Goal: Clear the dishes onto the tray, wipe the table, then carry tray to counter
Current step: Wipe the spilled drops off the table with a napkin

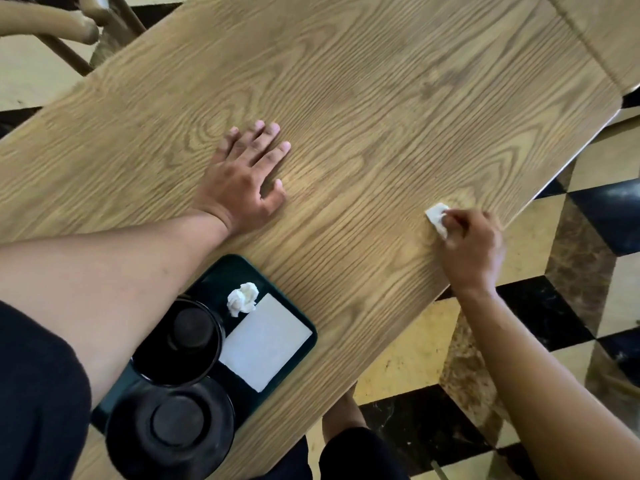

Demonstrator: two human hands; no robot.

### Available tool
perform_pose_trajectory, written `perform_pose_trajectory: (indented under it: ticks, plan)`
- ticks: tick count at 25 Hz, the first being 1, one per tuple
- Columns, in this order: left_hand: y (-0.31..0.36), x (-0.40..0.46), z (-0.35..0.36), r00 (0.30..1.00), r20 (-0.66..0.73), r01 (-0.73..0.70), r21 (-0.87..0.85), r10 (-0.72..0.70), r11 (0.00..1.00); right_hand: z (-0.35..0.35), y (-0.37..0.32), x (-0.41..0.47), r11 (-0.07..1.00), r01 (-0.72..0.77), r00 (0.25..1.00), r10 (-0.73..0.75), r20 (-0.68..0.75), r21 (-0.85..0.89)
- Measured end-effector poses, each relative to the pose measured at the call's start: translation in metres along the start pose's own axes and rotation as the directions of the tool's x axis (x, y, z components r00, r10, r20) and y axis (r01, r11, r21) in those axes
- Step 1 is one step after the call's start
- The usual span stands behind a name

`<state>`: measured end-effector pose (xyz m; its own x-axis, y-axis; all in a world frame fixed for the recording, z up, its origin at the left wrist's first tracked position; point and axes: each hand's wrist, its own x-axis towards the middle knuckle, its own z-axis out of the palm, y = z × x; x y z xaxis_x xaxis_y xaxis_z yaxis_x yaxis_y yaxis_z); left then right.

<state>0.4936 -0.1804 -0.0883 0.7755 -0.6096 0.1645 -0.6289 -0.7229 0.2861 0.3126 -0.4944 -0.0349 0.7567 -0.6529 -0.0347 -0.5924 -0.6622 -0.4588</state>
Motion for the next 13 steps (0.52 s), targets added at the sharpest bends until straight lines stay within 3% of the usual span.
perform_pose_trajectory:
  ticks: [2, 3, 4, 6, 8, 9, 10, 13]
  plan:
    - [0.000, 0.000, 0.001, 1.000, -0.009, 0.002, 0.005, -0.002, 1.000, 0.006, -0.007, 0.014, 0.967, -0.247, 0.964, 0.251, -0.087, 0.054]
    - [0.000, 0.000, 0.002, 1.000, -0.017, 0.000, 0.008, 0.000, 1.000, 0.011, -0.016, 0.002, 0.960, -0.273, 0.956, 0.278, -0.092, 0.063]
    - [0.000, 0.000, 0.003, 1.000, -0.022, -0.003, 0.009, 0.003, 1.000, 0.015, -0.028, -0.021, 0.969, -0.241, 0.967, 0.245, -0.062, 0.060]
    - [0.000, 0.000, 0.004, 1.000, -0.022, -0.002, 0.010, 0.002, 1.000, 0.020, -0.048, -0.086, 0.997, 0.027, 0.995, -0.034, 0.096, 0.067]
    - [0.002, 0.000, 0.002, 1.000, -0.020, 0.006, 0.013, -0.006, 1.000, 0.018, -0.054, -0.140, 0.930, 0.301, 0.887, -0.354, 0.297, 0.211]
    - [0.002, 0.001, 0.001, 1.000, -0.018, 0.011, 0.012, -0.011, 1.000, 0.018, -0.054, -0.152, 0.891, 0.344, 0.826, -0.437, 0.355, 0.296]
    - [0.002, 0.000, 0.000, 1.000, -0.011, 0.015, 0.008, -0.015, 1.000, 0.017, -0.057, -0.151, 0.878, 0.305, 0.807, -0.444, 0.389, 0.369]
    - [0.002, -0.001, -0.003, 1.000, 0.003, 0.023, -0.008, -0.023, 1.000, 0.018, -0.085, -0.118, 0.854, 0.044, 0.875, -0.284, 0.392, 0.518]
